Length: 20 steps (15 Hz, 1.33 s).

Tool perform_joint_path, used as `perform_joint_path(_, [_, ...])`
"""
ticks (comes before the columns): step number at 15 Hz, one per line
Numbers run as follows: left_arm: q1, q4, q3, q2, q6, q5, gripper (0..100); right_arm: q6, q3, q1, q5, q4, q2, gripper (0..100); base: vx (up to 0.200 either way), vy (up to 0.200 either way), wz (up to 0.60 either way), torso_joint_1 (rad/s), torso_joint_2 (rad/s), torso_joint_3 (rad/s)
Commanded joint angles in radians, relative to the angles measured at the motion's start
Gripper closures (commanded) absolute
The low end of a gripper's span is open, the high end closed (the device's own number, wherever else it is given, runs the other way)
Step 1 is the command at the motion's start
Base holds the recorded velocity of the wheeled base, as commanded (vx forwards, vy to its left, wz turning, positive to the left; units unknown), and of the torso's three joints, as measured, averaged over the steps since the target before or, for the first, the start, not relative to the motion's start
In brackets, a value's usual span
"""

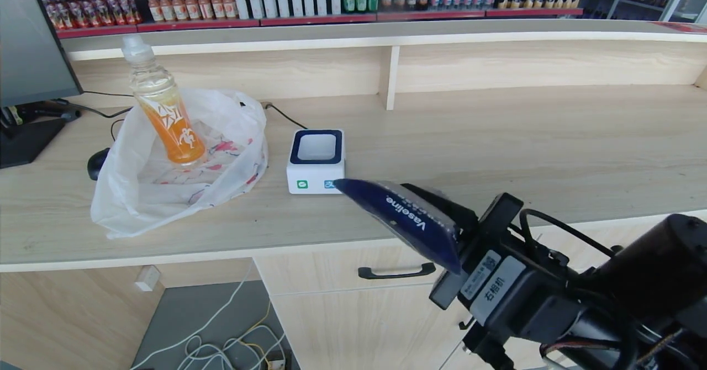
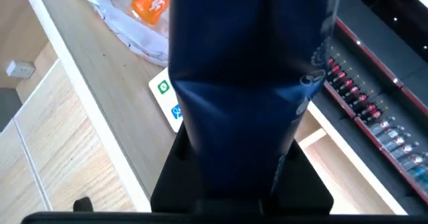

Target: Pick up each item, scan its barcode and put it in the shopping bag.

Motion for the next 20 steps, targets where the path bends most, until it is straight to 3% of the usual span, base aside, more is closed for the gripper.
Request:
perform_joint_path(1, [0.0, 0.0, 0.0, 0.0, 0.0, 0.0, 0, -0.113, 0.013, 0.011, 0.029, -0.004, 0.006, 100, 0.0, 0.0, 0.0, 0.0, 0.0, 0.0])
perform_joint_path(11, [0.0, 0.0, 0.0, 0.0, 0.0, 0.0, 0, -0.501, 0.019, 0.008, 0.202, -0.004, -0.061, 100, 0.0, 0.0, 0.0, 0.0, 0.0, 0.0])
perform_joint_path(20, [0.0, 0.0, 0.0, 0.0, 0.0, 0.0, 0, -0.642, 0.014, 0.008, 0.22, -0.004, -0.116, 100, 0.0, 0.0, 0.0, 0.0, 0.0, 0.0])
